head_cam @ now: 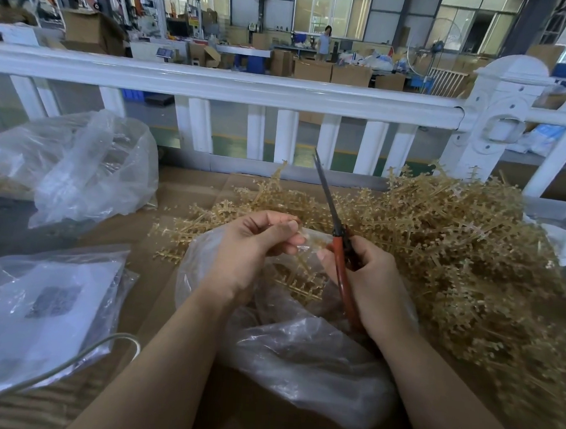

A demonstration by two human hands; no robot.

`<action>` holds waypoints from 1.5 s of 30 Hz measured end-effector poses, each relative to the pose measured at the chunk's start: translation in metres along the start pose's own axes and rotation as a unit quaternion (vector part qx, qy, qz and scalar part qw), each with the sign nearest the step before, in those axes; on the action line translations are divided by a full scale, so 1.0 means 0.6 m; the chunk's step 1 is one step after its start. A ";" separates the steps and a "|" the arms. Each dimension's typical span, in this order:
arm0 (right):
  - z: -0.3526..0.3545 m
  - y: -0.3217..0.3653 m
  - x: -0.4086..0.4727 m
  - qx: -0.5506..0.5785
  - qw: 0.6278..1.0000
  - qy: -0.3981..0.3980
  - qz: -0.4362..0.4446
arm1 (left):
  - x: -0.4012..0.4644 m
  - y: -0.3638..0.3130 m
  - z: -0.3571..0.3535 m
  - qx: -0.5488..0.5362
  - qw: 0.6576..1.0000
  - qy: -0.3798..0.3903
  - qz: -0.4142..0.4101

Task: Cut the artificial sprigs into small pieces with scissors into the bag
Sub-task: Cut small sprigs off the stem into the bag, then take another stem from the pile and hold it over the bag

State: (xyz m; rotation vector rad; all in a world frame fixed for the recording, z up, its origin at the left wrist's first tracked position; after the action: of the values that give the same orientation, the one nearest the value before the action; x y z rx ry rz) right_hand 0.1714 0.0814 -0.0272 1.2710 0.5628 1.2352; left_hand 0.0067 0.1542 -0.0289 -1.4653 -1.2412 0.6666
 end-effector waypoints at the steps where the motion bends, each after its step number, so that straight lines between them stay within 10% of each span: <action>1: 0.000 -0.002 0.001 0.011 1.000 -0.001 -0.003 | 0.000 -0.001 -0.001 0.005 1.000 0.004 -0.001; 18: -0.005 0.010 0.001 0.040 0.998 0.022 0.043 | 0.000 0.002 -0.008 0.002 0.999 0.038 0.010; 27: 0.010 -0.018 0.014 0.170 0.985 0.006 0.003 | -0.007 0.046 -0.023 0.217 0.958 0.132 0.131; 45: -0.002 -0.044 0.023 0.187 0.982 0.035 0.001 | -0.004 0.005 -0.037 -0.045 0.991 0.121 0.019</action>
State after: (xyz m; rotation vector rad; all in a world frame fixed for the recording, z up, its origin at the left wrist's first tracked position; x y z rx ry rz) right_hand 0.1845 0.0985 -0.0474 1.5436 0.8743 1.2147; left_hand 0.0265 0.1447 -0.0257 -1.5958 -1.0693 0.4464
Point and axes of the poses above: each hand's wrist, its own x-axis towards the middle knuckle, its own z-axis out of the back of the hand, y = z × x, the point moved 8 cm from there along x, towards the middle knuckle, and after that the axes turned 1 degree about x, right-handed, at the moved point
